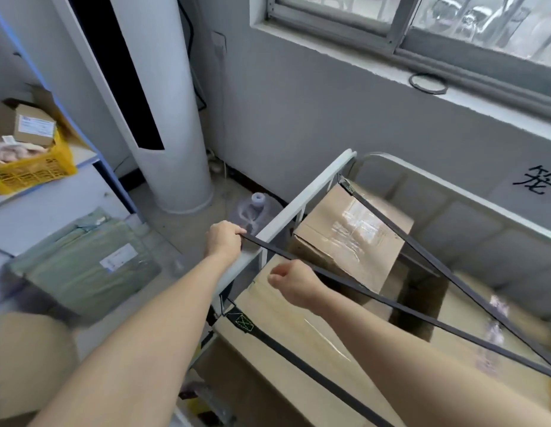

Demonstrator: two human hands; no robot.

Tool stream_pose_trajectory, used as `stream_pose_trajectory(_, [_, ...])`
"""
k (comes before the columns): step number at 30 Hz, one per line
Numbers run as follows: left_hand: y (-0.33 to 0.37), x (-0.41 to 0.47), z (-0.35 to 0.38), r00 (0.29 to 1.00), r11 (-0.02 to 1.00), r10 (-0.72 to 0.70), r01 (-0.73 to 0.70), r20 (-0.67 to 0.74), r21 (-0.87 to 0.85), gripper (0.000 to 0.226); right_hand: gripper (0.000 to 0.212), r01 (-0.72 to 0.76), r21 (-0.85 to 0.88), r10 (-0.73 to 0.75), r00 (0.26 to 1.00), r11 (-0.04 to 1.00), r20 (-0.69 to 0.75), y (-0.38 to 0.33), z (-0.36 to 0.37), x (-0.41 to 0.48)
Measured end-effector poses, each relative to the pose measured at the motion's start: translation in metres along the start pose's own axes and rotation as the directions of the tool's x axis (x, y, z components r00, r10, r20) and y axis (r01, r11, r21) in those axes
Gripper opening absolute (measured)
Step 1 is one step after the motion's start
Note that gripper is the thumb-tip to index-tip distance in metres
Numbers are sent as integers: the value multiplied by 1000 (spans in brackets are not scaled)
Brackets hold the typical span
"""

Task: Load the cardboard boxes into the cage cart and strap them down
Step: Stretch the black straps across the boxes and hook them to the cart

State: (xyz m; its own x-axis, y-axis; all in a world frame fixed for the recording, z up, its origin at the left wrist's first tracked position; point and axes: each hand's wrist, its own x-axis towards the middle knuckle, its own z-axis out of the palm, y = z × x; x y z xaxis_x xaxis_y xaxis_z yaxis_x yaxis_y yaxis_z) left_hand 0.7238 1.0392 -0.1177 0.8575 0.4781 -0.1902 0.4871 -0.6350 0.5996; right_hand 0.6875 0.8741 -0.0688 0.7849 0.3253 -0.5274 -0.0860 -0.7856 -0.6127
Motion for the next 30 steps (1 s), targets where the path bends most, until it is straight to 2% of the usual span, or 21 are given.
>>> stream_pose_trajectory(3, [-16, 8, 11, 997, 1000, 5, -3, 71, -23, 36, 35, -40, 77, 38, 999, 996, 23, 9, 23, 30])
stream_pose_trajectory(5, [-19, 15, 16, 993, 996, 0, 11, 122, -91, 35, 37, -53, 196, 48, 998, 979, 27, 10, 34, 48])
stream_pose_trajectory(9, [-24, 31, 19, 956, 956, -41, 121, 290, -266, 32, 44, -27, 461, 24, 1000, 887, 12, 9, 52, 76])
stream_pose_trajectory(13, [-30, 36, 21, 916, 931, -52, 189, 398, -312, 28, 40, -24, 610, -8, 999, 792, 50, 12, 65, 85])
stream_pose_trajectory(14, [-30, 35, 21, 914, 923, -51, 197, 403, -329, 25, 33, -28, 613, -3, 999, 789, 49, 14, 67, 86])
stream_pose_trajectory(16, [-28, 31, 21, 916, 914, -50, 203, 398, -352, 21, 16, -46, 530, 20, 998, 846, 54, 18, 65, 82])
stream_pose_trajectory(20, [-19, 18, 15, 933, 920, -55, 186, 356, -345, 21, 28, -36, 430, 2, 997, 902, 78, 33, 42, 56])
stream_pose_trajectory(24, [0, -3, 1, 982, 972, -30, 72, 186, -223, 25, 29, -22, 373, -13, 996, 928, 93, 38, 6, 24])
stream_pose_trajectory(26, [16, -20, -8, 991, 991, 86, -73, 107, -116, 25, 29, 1, 347, -32, 996, 938, 83, 36, -10, 9])
stream_pose_trajectory(28, [34, -39, -14, 949, 971, 237, -228, 208, -68, 23, 29, 22, 337, -50, 996, 941, 75, 35, -24, -6])
stream_pose_trajectory(30, [53, -60, -18, 830, 945, 316, -319, 459, -75, 26, 30, 28, 333, -50, 997, 943, 59, 34, -38, -24])
